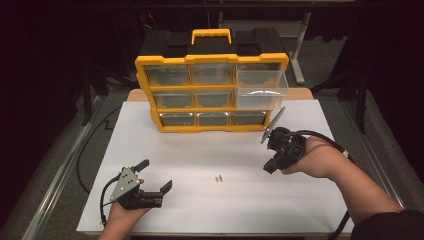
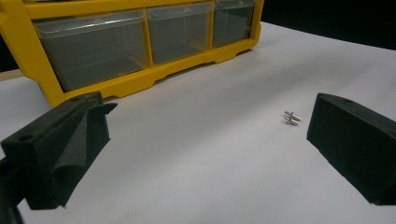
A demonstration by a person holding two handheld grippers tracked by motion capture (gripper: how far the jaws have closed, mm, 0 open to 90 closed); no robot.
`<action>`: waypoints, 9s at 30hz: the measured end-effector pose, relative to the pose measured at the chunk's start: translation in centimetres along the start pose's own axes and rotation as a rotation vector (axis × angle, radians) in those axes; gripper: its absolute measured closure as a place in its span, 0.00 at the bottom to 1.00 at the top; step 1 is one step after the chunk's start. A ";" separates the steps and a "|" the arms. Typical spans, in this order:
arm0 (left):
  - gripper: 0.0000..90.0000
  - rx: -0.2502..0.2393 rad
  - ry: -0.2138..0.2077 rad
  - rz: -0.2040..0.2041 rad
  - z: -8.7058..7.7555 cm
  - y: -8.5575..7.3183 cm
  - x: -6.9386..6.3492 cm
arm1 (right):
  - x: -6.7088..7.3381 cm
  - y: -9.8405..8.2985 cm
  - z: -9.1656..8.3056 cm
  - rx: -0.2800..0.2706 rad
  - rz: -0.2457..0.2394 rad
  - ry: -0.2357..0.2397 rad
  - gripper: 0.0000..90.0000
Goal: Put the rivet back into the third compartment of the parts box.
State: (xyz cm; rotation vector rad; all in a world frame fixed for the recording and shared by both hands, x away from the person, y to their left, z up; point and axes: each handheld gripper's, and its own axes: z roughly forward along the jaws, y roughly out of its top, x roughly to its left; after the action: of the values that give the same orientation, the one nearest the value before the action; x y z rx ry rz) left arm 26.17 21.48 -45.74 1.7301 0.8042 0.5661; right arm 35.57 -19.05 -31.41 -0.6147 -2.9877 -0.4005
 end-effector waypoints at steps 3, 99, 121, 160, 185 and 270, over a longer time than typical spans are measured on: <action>0.00 0.003 -0.002 0.001 0.0 0.0 0.0 | 0.1 0.1 -0.8 -0.005 0.005 0.000 0.97; 0.00 -0.015 -0.022 -0.018 -0.6 -0.2 0.3 | -7.3 14.2 -13.7 0.021 0.040 -0.208 0.96; 0.00 -0.012 -0.020 -0.021 -0.3 -0.1 0.2 | -1.4 6.7 -15.9 -0.032 0.071 -0.246 0.44; 0.00 -0.014 -0.042 -0.015 -0.3 -0.1 0.1 | 0.5 4.5 10.7 0.054 0.010 -0.030 0.19; 0.00 -0.018 -0.053 -0.013 -0.4 -0.1 0.1 | 0.6 8.7 15.1 0.026 -0.058 -0.062 0.93; 0.00 -0.030 -0.056 -0.028 -0.6 -0.1 0.3 | -2.4 10.9 -16.7 -0.017 -0.059 -0.180 0.97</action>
State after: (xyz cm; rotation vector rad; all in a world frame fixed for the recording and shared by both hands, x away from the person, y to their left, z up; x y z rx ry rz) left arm 25.87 22.09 -45.66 1.6973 0.7757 0.5057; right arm 42.27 -14.74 -12.97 -0.5954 -3.1834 -0.3953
